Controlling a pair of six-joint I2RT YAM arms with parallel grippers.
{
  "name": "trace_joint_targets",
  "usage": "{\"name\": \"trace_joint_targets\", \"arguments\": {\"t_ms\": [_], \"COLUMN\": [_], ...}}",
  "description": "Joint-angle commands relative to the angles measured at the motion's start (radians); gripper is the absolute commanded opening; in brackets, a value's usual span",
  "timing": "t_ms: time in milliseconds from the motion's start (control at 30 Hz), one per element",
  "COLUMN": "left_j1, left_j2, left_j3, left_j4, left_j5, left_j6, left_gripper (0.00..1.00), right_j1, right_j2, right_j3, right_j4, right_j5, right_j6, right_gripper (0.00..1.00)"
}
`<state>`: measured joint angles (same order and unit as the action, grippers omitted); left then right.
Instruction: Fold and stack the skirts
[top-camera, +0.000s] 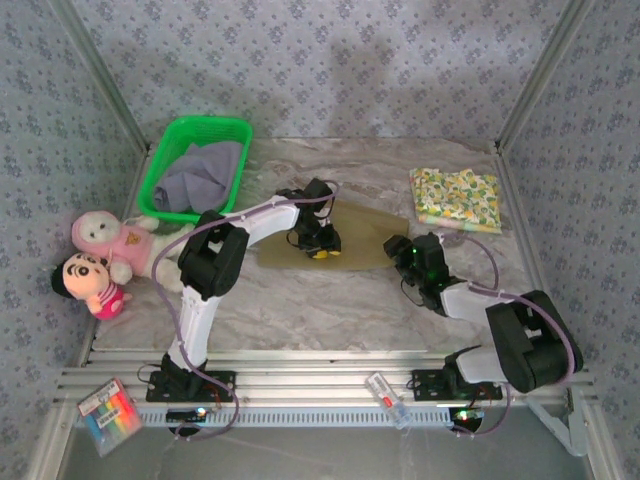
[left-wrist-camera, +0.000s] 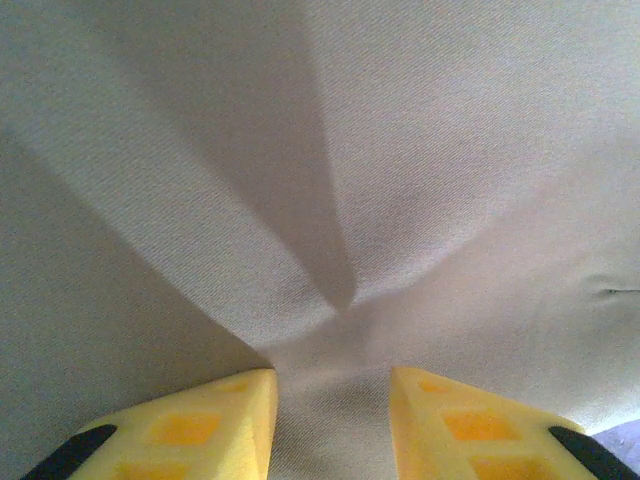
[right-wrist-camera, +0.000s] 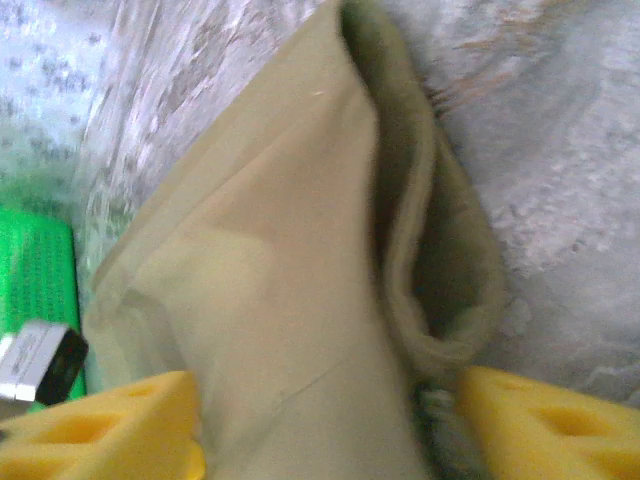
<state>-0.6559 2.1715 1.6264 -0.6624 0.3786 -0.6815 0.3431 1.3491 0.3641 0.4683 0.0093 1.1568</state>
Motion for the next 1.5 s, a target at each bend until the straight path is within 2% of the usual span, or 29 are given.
{"name": "trace_joint_targets", "arguments": {"t_ms": [0,67,233,333,433,567,833,967,1033,1167,1267,1467], "left_j1": [0.006,0.006,0.008,0.013,0.020,0.030,0.067,0.082,0.085,0.093,0.121,0.183], "left_j2": [-0.040,-0.050,-0.003,0.091,0.198,0.324,0.485,0.570,0.553,0.418,0.286,-0.035], "left_j3": [0.044,0.081,0.223,0.359,0.498,0.663,0.755,0.923,0.992,0.972,0.868,0.406], "left_j4": [-0.065,-0.079,-0.084,-0.091,-0.121,-0.198,-0.089,-0.163,-0.212,-0.245,-0.262,-0.185], "left_j5": [-0.016,-0.026,-0.026,-0.025,-0.026,-0.073,-0.141,-0.124,-0.102,-0.141,-0.157,-0.231], "left_j6": [0.012,0.023,0.067,0.085,0.083,0.093,0.054,0.052,0.060,0.091,0.110,0.122], "left_gripper": [0.39,0.41,0.42,0.30,0.13,0.04,0.03,0.05,0.10,0.21,0.26,0.31], "right_j1": [0.010,0.007,-0.001,0.002,0.000,-0.004,-0.006,-0.020,-0.035,-0.073,-0.096,-0.102], "right_j2": [0.031,0.051,0.101,0.123,0.136,0.142,0.140,0.133,0.128,0.106,0.076,0.009], "right_j3": [-0.038,-0.050,-0.024,-0.024,-0.033,-0.031,-0.042,-0.057,-0.060,-0.051,-0.024,0.078], "right_j4": [0.032,0.064,0.072,0.084,0.108,0.104,0.100,0.083,0.072,0.040,0.004,-0.144], "right_j5": [0.076,0.063,0.002,-0.012,-0.016,-0.025,-0.056,-0.089,-0.119,-0.163,-0.183,-0.170], "right_j6": [0.045,0.042,-0.007,-0.008,0.002,0.001,-0.002,-0.019,-0.041,-0.099,-0.155,-0.335], "right_gripper": [0.46,0.33,0.09,0.02,0.00,0.00,0.00,0.00,0.00,0.00,0.00,0.00]}}
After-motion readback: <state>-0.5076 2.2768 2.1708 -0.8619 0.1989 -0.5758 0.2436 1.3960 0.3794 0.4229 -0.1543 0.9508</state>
